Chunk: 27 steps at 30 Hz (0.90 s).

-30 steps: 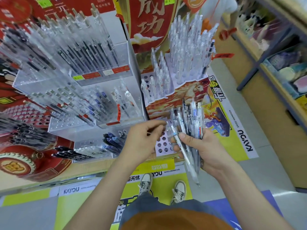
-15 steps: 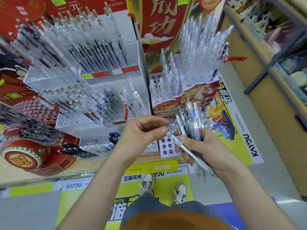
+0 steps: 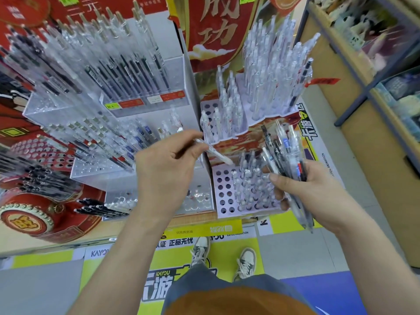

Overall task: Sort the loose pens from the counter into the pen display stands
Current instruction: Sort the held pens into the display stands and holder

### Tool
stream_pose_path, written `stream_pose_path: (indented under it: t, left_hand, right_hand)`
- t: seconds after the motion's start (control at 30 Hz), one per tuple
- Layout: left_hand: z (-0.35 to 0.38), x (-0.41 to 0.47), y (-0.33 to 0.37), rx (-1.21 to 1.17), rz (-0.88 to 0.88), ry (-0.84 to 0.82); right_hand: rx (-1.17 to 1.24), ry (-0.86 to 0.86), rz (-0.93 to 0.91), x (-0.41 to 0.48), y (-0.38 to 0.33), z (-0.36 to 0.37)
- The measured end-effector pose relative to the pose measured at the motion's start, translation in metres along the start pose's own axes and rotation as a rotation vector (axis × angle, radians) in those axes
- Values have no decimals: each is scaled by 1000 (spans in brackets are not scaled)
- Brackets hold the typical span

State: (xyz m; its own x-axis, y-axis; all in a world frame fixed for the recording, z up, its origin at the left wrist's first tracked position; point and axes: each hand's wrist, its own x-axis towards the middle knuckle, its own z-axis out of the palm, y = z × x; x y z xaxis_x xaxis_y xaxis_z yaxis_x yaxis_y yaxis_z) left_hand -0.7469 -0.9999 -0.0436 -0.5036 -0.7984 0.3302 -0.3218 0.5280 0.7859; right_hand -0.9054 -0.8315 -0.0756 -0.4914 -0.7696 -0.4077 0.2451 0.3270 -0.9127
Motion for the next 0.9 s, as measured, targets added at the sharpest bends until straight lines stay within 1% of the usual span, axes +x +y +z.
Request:
stream_pose_path:
  t: [0.07,0.1,0.27,0.37,0.67,0.9]
  left_hand:
    - [12,-3,-7,164,128,-45]
    - [17,-5,-11,209,174,-71]
    - [39,-9,-26,299,263,-173]
    - [47,-8,-33,317,255,-211]
    - [54,1,-31,287,207,-212]
    - [54,2,-33,324,245,-196]
  right_hand:
    - [3,-5,2,2,2,4]
    - [4,-7,8,3,3,6]
    - [47,-40,62,11,6,7]
    - [43,-59,62,14,6,5]
    - [31,-86,71,17,5,0]
    - [5,-89,69,16,3,-2]
